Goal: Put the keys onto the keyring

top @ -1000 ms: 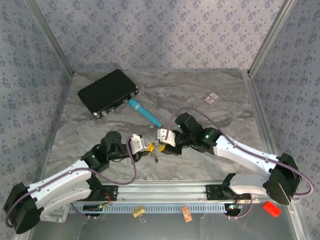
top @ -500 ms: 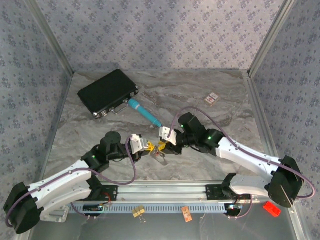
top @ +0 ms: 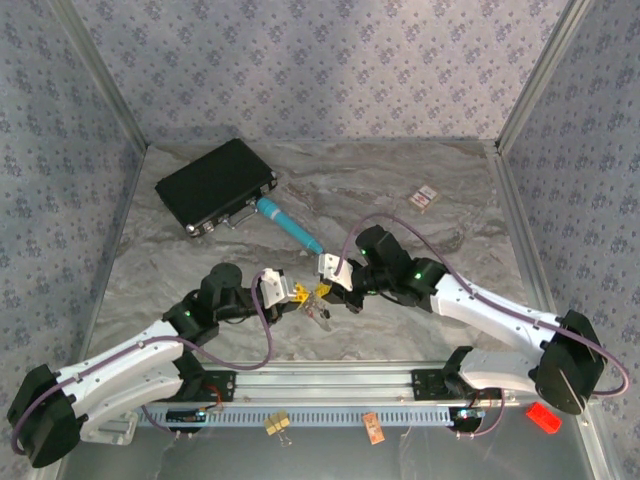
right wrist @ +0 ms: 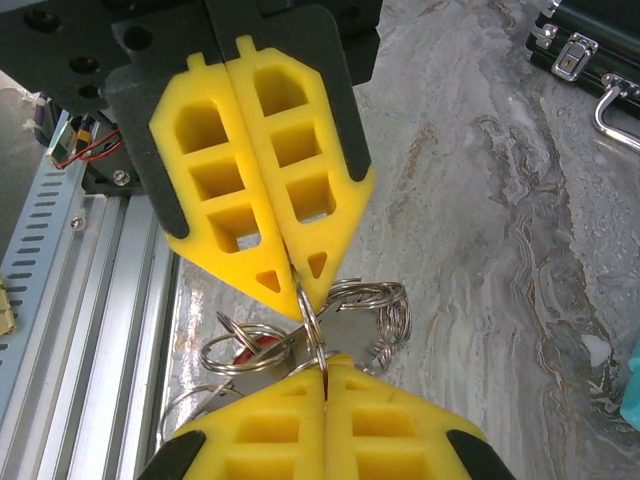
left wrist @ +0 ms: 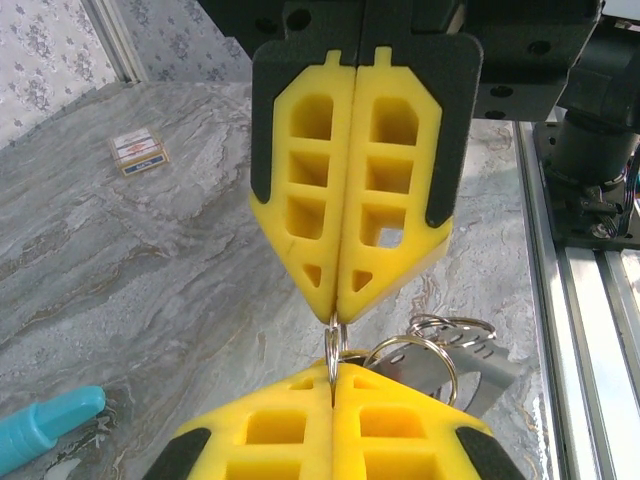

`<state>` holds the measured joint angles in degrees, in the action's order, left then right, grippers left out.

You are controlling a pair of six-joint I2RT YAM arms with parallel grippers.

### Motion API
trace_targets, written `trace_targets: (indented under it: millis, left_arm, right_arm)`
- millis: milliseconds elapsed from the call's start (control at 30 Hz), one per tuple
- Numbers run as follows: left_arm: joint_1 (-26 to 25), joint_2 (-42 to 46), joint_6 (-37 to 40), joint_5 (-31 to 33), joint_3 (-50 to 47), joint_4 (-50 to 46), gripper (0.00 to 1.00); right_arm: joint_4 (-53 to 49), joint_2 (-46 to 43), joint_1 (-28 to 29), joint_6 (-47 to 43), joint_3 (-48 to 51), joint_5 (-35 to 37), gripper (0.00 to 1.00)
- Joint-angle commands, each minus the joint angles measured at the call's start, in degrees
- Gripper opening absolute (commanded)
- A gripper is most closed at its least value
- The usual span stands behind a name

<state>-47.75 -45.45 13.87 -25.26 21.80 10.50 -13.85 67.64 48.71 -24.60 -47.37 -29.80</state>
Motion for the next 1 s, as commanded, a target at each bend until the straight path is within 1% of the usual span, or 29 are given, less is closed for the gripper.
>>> trace_targets:
  millis: [0, 100, 233, 300, 333, 400, 733, 967]
  left_arm:
    - [-0.2, 1.0, 0.1, -2.2, 0.0, 3.8, 0.00]
    - [-0.1, 1.0, 0.5, -2.4, 0.2, 4.5, 0.00]
    - [-0.1, 0.9, 0.8, -1.8, -0.4, 5.9, 0.00]
    - [-0.2, 0.7, 0.8, -1.7, -0.7, 6.4, 0.00]
    - [-0.1, 0.6, 0.7, -1.7, -0.8, 6.7, 0.00]
    - [-0.1, 0.3, 0.2, -2.0, -1.1, 7.3, 0.00]
    - [-0.1, -0.9, -2.0, -2.7, -2.2, 10.5, 0.00]
    - [-0.2, -1.1, -2.4, -2.8, -2.4, 11.2, 0.00]
  right_arm:
    - [0.0, 1.9, -0.5, 1.1, 1.4, 1.0, 0.00]
    - [0.7, 3.2, -0.3, 1.8, 1.5, 0.4, 0.00]
    - [4.0, 1.1, 0.3, 3.3, 1.8, -1.0, 0.01]
    - [5.6, -0.5, 0.1, 3.6, 2.7, -0.7, 0.17]
    - [6.4, -1.3, -0.2, 3.5, 3.5, -0.6, 0.23]
    - [7.6, -2.4, -0.4, 3.0, 4.9, -0.4, 0.26]
    - [11.2, -2.7, -0.1, 3.5, 6.0, -0.8, 0.27]
    - [12.9, -1.5, 0.4, 4.1, 5.9, -1.7, 0.24]
